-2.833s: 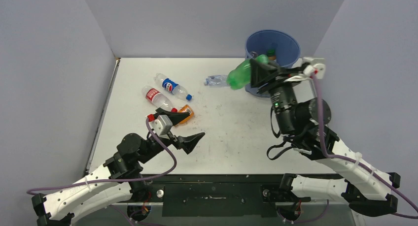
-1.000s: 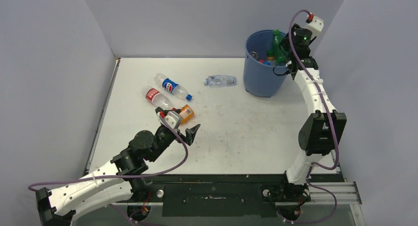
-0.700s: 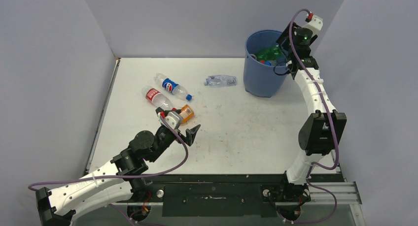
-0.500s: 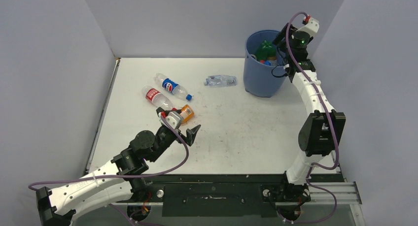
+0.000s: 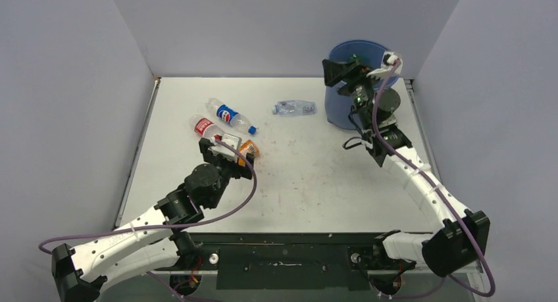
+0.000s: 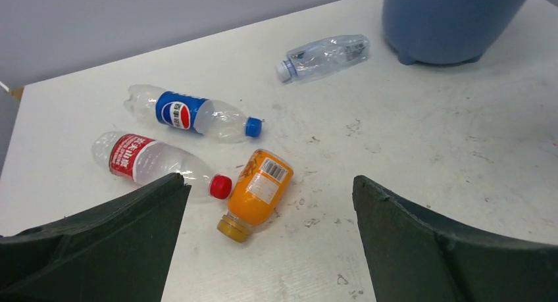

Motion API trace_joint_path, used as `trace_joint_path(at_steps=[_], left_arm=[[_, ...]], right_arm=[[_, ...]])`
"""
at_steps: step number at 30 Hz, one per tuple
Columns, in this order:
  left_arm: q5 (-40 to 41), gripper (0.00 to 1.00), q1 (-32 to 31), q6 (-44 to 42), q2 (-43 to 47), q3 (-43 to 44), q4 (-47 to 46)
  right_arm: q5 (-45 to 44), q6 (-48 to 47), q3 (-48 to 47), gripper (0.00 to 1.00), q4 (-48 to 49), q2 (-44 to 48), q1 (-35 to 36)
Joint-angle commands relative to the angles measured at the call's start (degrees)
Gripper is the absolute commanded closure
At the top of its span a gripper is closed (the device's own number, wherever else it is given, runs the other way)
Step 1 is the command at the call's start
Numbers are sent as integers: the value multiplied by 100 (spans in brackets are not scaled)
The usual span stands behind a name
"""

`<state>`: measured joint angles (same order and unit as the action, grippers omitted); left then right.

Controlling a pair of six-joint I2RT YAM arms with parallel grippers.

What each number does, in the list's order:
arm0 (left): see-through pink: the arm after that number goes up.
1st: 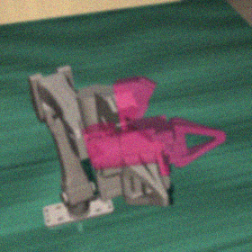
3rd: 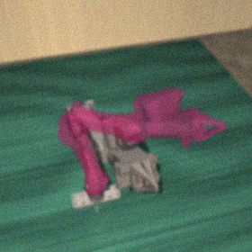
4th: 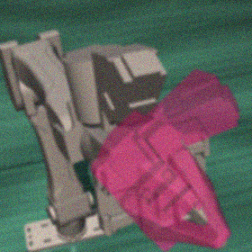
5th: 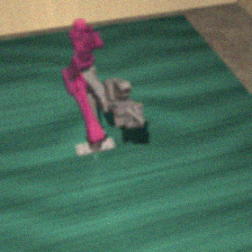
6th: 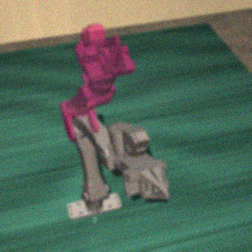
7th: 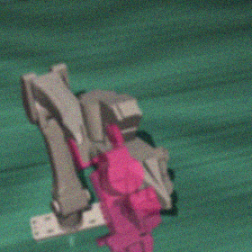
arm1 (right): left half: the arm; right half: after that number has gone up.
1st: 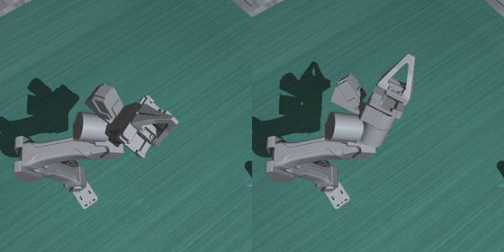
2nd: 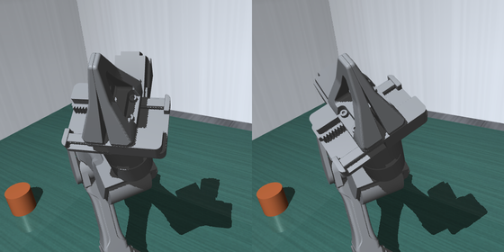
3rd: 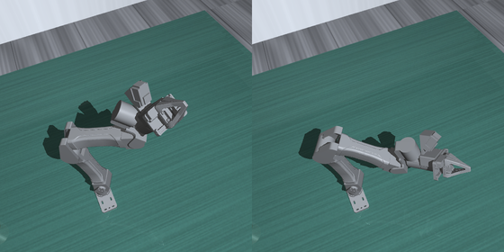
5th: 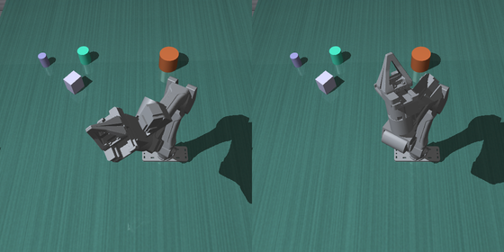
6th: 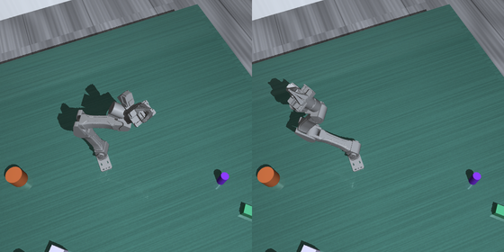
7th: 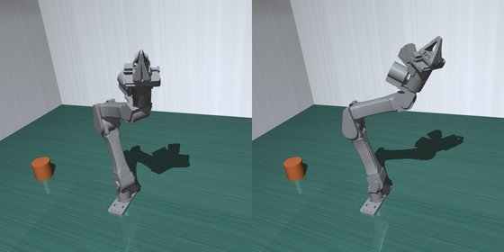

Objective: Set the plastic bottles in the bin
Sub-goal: Place the plastic bottle in the trash bin, then pick up the plastic bottle at the center of the board.

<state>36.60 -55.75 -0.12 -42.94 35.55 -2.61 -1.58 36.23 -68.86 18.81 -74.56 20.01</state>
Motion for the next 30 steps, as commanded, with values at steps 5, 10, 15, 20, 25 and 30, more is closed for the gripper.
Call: trace_joint_path(at_steps=[5, 10, 15, 20, 25, 30], left_arm=[[-474, 4, 766, 811, -1538, 1128, 1507], [-1166, 4, 1176, 1021, -2842, 1915, 2399], [-1586, 4, 1600, 763, -3623, 2412, 2794], [-1308, 4, 1680, 281, -4399, 2927, 3106], [-1332, 4, 1717, -242, -5070, 3269, 3033], [-1298, 4, 1850, -562, -5633, 3712, 3058]], right_arm=[[221, 0, 2504, 25, 363, 1192, 1220], [176, 0, 3865, 25, 164, 2092, 1339], [176, 63, 4672, 25, -25, 2824, 1370], [287, 147, 5140, 25, -148, 3243, 1366], [454, 284, 5301, 25, -217, 3460, 1383], [535, 344, 5255, 25, -397, 3790, 1406]])
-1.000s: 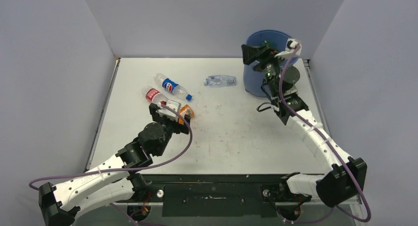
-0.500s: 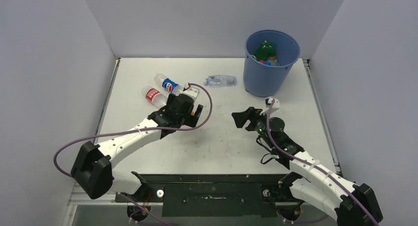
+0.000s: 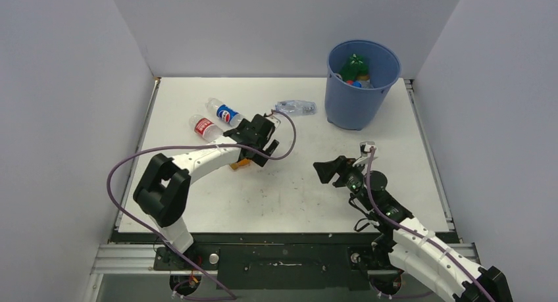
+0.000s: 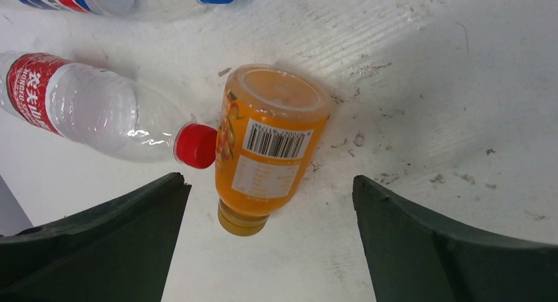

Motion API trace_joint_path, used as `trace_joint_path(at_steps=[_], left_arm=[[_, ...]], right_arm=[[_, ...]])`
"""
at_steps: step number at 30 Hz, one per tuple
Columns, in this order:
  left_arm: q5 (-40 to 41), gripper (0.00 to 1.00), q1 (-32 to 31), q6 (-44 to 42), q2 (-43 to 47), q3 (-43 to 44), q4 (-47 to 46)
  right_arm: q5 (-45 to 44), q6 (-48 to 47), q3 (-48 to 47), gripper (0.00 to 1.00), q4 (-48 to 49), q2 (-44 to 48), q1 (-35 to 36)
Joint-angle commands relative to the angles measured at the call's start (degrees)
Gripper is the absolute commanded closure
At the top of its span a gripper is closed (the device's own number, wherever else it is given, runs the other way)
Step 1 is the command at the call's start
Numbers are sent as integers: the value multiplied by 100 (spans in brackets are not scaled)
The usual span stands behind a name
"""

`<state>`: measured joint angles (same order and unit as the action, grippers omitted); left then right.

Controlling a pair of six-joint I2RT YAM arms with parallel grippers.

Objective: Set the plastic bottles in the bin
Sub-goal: Pick up the plastic bottle at the center of the board.

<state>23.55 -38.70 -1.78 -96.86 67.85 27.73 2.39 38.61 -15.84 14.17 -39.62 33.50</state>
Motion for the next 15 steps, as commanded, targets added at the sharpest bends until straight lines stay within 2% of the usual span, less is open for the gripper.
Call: trace_joint_path(at_steps=[1, 9, 11, 15], left_arm=[[-56, 4, 190, -401, -314, 553, 15], [-447, 0, 363, -386, -745, 606, -176], [-575, 8, 363, -391, -798, 567, -264], [-742, 13, 378, -425, -903, 542, -350]], right_arm=[[135, 117, -63, 25, 23, 372, 53], [128, 72, -224, 25, -370, 762, 68], [150, 116, -248, 25, -434, 843, 75], [219, 134, -388, 25, -601, 956, 78]])
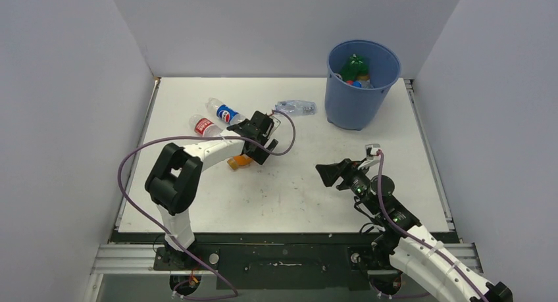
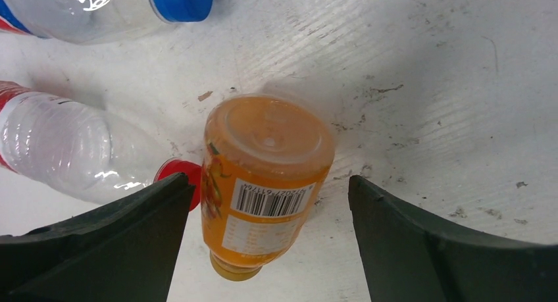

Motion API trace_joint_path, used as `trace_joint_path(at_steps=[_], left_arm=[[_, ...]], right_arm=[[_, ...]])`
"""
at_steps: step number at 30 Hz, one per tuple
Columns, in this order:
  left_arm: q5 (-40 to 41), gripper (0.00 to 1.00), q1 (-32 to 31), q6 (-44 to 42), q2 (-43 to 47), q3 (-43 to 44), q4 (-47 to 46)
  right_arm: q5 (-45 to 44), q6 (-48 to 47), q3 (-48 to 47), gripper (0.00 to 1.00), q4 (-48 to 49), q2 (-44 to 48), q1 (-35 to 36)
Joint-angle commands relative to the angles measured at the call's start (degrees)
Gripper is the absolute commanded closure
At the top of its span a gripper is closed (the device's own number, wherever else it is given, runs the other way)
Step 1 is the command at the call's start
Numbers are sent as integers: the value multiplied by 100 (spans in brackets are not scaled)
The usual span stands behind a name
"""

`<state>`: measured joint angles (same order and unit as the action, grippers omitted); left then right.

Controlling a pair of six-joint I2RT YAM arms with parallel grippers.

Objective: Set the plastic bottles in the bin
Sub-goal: Pick up the plastic bottle at the center of the board.

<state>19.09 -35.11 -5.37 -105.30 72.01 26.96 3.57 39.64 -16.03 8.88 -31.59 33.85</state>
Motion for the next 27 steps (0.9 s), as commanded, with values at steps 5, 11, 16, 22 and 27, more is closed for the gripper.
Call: trace_joint_path(at_steps=[5, 11, 16, 22, 27], left_arm=[[-407, 19, 31, -17, -229, 186, -282], [-551, 34, 31, 69, -14, 48, -464], [-641, 51, 22, 241, 632, -7, -550], [-1202, 62, 31, 1160, 2234, -519, -951], [-2279, 72, 129, 3125, 4119, -2035, -2913]], right_arm=[[40, 51, -448, 25, -261, 331, 52], [88, 85, -597, 25, -359, 411, 52], [101, -79, -909, 25, -619, 447, 59], [477, -587, -1145, 19, -625, 464, 60], [1591, -605, -987, 7, 27, 279, 60]])
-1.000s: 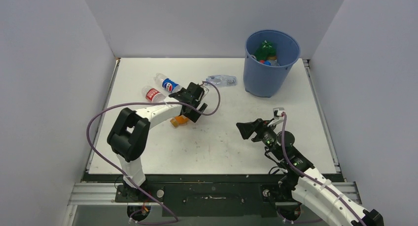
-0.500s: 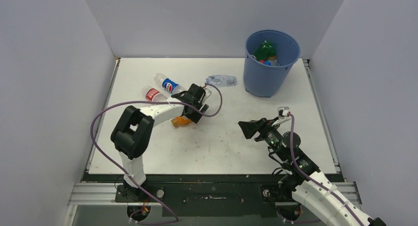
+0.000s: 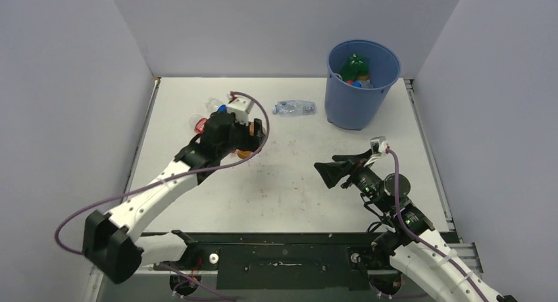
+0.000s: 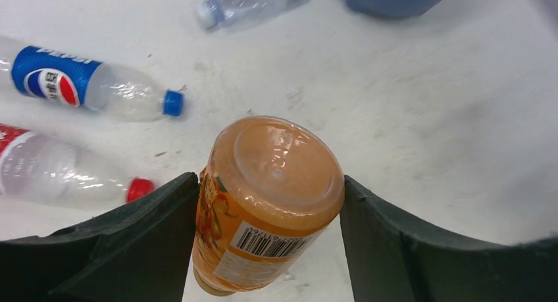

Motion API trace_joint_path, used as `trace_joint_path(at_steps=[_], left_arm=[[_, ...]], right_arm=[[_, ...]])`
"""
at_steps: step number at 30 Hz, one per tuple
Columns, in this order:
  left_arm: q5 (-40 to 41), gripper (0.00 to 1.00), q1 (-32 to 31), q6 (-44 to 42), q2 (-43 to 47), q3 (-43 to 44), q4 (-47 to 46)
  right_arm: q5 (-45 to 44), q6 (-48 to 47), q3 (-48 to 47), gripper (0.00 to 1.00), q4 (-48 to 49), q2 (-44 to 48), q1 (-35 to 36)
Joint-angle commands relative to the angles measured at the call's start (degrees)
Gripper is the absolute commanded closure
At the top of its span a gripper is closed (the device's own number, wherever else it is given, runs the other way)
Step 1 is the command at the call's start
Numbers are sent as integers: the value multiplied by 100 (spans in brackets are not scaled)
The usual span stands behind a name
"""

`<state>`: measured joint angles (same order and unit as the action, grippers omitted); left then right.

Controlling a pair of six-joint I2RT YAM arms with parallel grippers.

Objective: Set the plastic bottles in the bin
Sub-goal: Pick up the plastic bottle at the center of the board.

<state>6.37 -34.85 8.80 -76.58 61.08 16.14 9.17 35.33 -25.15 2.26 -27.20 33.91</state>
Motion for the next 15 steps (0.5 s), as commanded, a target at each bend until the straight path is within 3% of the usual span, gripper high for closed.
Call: trace_joint_path(at_steps=[1, 5, 12, 15], left_arm=[[-1196, 73, 115, 2172, 1588, -1318, -2362], [-1643, 80, 173, 4071, 2477, -2487, -4213], [-1792, 86, 172, 6379, 2437, -3677, -6805], [-2038, 88, 163, 6635, 2292, -3644, -7034]], right_arm=[[1322, -90, -27, 5, 958, -273, 63], [1987, 356, 176, 0, 2111, -733, 176], [1176, 22, -25, 0, 2884, -1709, 1349], [563, -383, -334, 0, 2841, -2212, 2014]])
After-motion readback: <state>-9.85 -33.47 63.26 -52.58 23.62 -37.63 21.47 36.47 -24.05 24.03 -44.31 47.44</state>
